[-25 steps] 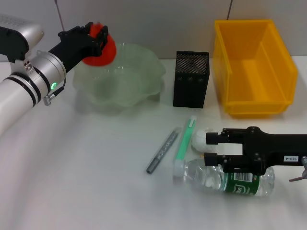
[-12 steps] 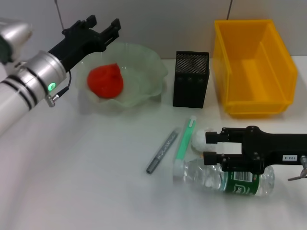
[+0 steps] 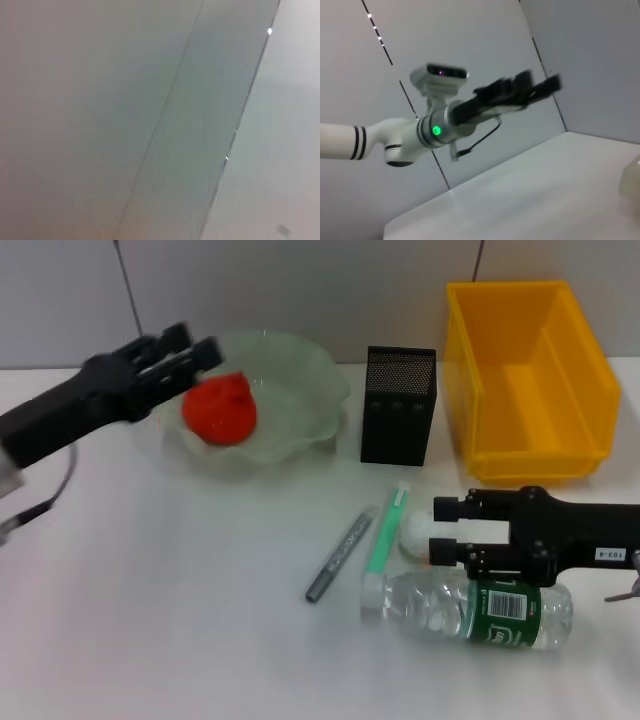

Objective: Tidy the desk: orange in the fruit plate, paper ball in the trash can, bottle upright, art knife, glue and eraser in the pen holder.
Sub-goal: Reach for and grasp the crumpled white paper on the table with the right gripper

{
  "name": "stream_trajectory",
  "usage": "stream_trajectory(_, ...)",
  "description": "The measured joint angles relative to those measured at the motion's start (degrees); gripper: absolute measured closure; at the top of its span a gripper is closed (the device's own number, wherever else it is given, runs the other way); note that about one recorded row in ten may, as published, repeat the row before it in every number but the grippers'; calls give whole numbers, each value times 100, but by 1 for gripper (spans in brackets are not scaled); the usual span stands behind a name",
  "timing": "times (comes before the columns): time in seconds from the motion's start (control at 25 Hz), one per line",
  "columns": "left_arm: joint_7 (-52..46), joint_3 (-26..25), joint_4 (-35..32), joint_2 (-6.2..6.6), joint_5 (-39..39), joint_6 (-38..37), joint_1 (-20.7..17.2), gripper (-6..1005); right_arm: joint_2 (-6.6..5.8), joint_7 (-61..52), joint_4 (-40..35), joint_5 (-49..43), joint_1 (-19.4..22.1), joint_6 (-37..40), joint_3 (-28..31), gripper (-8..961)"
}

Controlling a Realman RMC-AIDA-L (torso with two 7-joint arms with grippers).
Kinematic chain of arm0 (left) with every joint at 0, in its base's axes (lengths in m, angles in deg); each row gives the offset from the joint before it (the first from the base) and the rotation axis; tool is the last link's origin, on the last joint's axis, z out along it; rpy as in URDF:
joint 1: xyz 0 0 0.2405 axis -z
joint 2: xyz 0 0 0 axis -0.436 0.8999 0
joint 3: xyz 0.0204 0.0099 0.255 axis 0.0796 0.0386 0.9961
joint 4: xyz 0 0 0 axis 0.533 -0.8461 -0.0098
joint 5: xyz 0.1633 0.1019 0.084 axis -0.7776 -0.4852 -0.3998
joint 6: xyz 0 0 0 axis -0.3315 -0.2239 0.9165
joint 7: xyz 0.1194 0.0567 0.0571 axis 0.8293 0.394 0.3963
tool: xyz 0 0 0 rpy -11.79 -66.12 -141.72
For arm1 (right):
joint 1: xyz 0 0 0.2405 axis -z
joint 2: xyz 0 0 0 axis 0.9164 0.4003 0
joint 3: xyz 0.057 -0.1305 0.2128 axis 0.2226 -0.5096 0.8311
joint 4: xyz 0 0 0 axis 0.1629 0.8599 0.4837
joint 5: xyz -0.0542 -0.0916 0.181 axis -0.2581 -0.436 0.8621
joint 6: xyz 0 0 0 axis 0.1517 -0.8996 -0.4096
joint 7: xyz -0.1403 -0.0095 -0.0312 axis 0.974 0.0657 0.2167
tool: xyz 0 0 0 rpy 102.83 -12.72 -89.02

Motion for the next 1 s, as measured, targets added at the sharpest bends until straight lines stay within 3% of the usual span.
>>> stream_trajectory(0.08,-241,63,130,283,-119,-191,-165,275,-13,-4,-2,0,-12,12,55,278)
stream_trajectory(0.16,-241,63,130,283,-119,-191,-165,276,-33,-33,-7,0,-29,55,95,278)
stream_trajectory(0.2,-270,74,193,363,-179,-276,-201,277,-36,-79,-28,1,-44,81,114,278)
stream_trajectory(0.24,-270,74,193,363,-179,-276,-201,277,-43,-159,-80,2,-58,103,131,278)
stream_trajectory(0.28,-168,95,319,533,-738,-729,-287,277,-48,-247,-131,2,-79,121,142,278)
stream_trajectory(0.4,-168,95,319,533,-738,-729,-287,277,-99,-703,-407,-21,-188,187,133,278)
stream_trajectory(0.52,298,104,237,447,-1780,-1240,-225,277,-166,-1341,-733,-149,-365,313,95,278)
stream_trajectory(0.72,298,104,237,447,-1780,-1240,-225,277,-287,-2737,-1201,-995,-929,393,91,278)
stream_trajectory(0.76,744,110,182,299,-2400,-1282,-140,278,-308,-3133,-1210,-1337,-1231,391,90,278)
stream_trajectory(0.84,833,121,175,267,-2612,-1257,-71,278,-279,-3506,-1206,-2005,-1706,419,75,278)
stream_trajectory(0.88,833,121,175,267,-2612,-1257,-71,278,-279,-3506,-1206,-2005,-1706,419,75,278)
stream_trajectory(1.0,858,124,180,237,-2665,-1199,-49,278,-134,-4008,-1230,-3337,-2369,208,72,278)
